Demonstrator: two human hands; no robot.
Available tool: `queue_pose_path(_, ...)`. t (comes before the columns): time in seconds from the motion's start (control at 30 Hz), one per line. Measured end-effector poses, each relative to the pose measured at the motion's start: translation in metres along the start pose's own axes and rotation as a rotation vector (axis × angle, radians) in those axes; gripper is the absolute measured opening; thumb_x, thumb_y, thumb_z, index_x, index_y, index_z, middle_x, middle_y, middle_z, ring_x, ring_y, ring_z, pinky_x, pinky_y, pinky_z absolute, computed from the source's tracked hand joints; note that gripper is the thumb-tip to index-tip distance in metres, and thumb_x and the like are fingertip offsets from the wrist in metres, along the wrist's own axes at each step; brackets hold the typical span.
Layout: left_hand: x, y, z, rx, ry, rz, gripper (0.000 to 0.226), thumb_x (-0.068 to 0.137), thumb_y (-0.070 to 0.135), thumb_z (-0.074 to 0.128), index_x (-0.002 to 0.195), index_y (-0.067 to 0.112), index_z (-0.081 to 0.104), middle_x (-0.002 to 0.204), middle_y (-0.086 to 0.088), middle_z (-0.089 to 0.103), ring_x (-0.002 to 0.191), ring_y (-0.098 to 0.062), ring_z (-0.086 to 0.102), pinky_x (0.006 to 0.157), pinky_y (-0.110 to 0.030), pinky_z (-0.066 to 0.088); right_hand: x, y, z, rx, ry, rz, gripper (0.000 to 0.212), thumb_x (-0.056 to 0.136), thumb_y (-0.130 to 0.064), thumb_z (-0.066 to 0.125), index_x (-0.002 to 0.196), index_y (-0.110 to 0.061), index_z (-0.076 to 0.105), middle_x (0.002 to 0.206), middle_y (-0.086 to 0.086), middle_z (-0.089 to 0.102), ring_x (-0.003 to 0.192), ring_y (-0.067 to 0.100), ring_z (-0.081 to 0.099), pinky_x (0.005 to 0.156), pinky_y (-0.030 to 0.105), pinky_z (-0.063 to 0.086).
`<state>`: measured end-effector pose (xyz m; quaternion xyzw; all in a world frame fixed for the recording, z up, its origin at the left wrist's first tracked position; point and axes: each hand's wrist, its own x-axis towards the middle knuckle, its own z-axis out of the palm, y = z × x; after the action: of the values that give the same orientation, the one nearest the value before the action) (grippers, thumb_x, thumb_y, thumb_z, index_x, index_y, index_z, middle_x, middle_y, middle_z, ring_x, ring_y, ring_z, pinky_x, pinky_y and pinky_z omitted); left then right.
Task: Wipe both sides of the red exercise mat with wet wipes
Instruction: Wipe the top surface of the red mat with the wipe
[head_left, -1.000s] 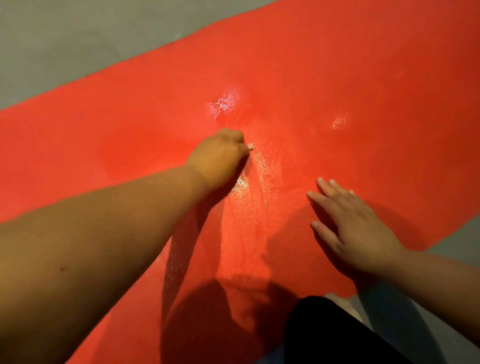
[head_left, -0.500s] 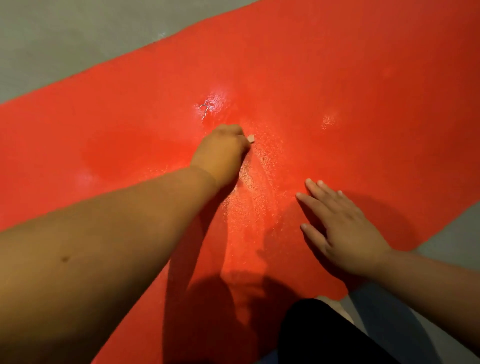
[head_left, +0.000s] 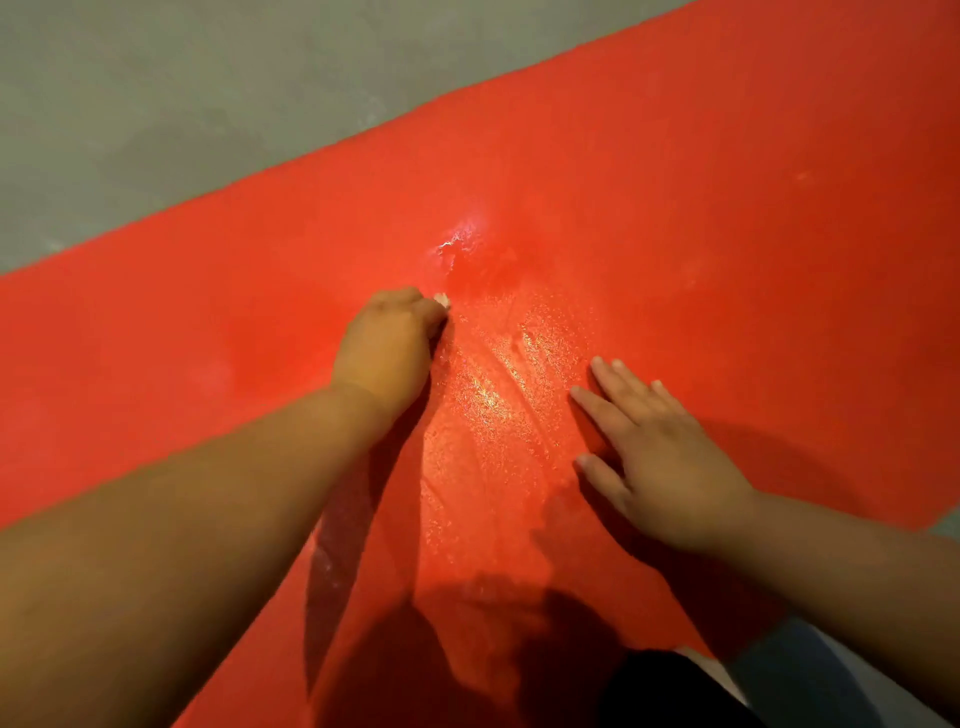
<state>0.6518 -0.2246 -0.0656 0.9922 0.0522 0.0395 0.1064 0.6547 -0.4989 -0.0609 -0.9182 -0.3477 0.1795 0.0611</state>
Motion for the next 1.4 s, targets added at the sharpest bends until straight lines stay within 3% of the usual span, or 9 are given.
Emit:
queue_pose_path(0.2,-0.055,0.002,-0.005,-0.073,-0.247,0.663,0.019,0.091,0.027,0.055,0.099,0.020,0.070,0.086,0.003,0.063,0.079,-0.020,0.058,0.062,-0.030,0.048,0.034,-0.023,-0.005,0.011,0.036,-0.035,0.070,0.083,-0.055,0.025,0.146,-0.023,0.032,0.158,0.004,0.016,0.145,0.018,0.011,0.115,0.038,0.009)
queue_pose_path(0.27,-0.019,-0.023,-0.005,0.019,-0.146,0.666,0.030,0.094,0.030,0.047,0.108,0.019,0.071,0.089,0.000,0.064,0.081,-0.024,0.058,0.060,-0.032,0.051,0.038,-0.027,-0.005,0.013,0.004,-0.068,0.072,0.083,-0.057,0.021,0.148,-0.026,0.027,0.159,0.001,0.010,0.146,0.015,0.005,0.116,0.036,0.004)
queue_pose_path(0.37,0.039,-0.062,-0.010,0.137,0.004,0.263,0.034,0.101,0.029,0.042,0.116,0.016,0.069,0.097,-0.009,0.063,0.091,-0.034,0.057,0.068,-0.038,0.044,0.041,-0.030,-0.007,-0.001,-0.025,-0.073,0.069,0.086,-0.055,0.029,0.148,-0.027,0.025,0.159,0.001,0.009,0.146,0.014,0.004,0.115,0.033,0.001)
queue_pose_path(0.47,0.037,-0.059,-0.006,0.107,-0.009,0.082,0.021,0.093,0.020,0.056,0.096,0.010,0.074,0.090,-0.012,0.063,0.087,-0.035,0.059,0.067,-0.037,0.043,0.043,-0.029,-0.008,-0.003,-0.028,-0.061,0.068,0.086,-0.053,0.033,0.149,-0.026,0.024,0.159,0.001,0.010,0.146,0.014,0.005,0.116,0.033,0.002)
queue_pose_path(0.73,-0.038,-0.048,-0.015,-0.054,-0.238,0.694,0.020,0.094,0.029,0.053,0.097,0.021,0.072,0.078,0.002,0.062,0.073,-0.022,0.058,0.054,-0.030,0.047,0.075,-0.043,-0.018,-0.067,-0.151,-0.150,0.071,0.092,-0.054,0.037,0.151,-0.028,0.007,0.159,-0.001,-0.010,0.146,0.015,-0.008,0.118,0.035,-0.002)
queue_pose_path(0.93,0.046,-0.097,-0.022,0.086,-0.028,-0.124,0.028,0.099,0.023,0.047,0.103,0.009,0.071,0.098,-0.017,0.060,0.092,-0.037,0.059,0.072,-0.041,0.041,0.088,-0.059,-0.019,-0.018,-0.104,-0.127,0.065,0.092,-0.051,0.043,0.147,-0.022,0.024,0.160,0.002,-0.001,0.147,0.016,-0.002,0.119,0.037,0.001)
queue_pose_path(1.2,-0.052,-0.062,-0.013,-0.107,-0.292,0.673,0.011,0.092,0.023,0.063,0.101,0.019,0.069,0.082,0.000,0.058,0.077,-0.025,0.056,0.060,-0.035,0.051,0.081,-0.063,-0.013,0.015,-0.125,-0.157,0.070,0.085,-0.050,0.040,0.147,-0.022,0.026,0.159,0.000,0.005,0.147,0.016,0.006,0.119,0.037,0.006)
queue_pose_path(1.27,-0.012,-0.078,-0.014,-0.011,-0.178,0.608,0.018,0.097,0.026,0.056,0.106,0.018,0.070,0.086,-0.002,0.062,0.081,-0.028,0.060,0.063,-0.035,0.051,0.083,-0.062,-0.014,0.005,-0.139,-0.149,0.070,0.084,-0.051,0.036,0.147,-0.024,0.025,0.160,-0.002,0.003,0.147,0.014,0.003,0.119,0.037,0.007)
queue_pose_path(1.4,0.050,-0.109,-0.016,0.022,-0.014,-0.040,0.023,0.093,0.016,0.053,0.104,0.011,0.072,0.099,-0.014,0.061,0.096,-0.035,0.058,0.076,-0.038,0.044,0.083,-0.063,-0.013,-0.006,-0.105,-0.142,0.065,0.083,-0.050,0.038,0.142,-0.023,0.034,0.159,0.001,0.012,0.146,0.016,0.009,0.119,0.039,0.011)
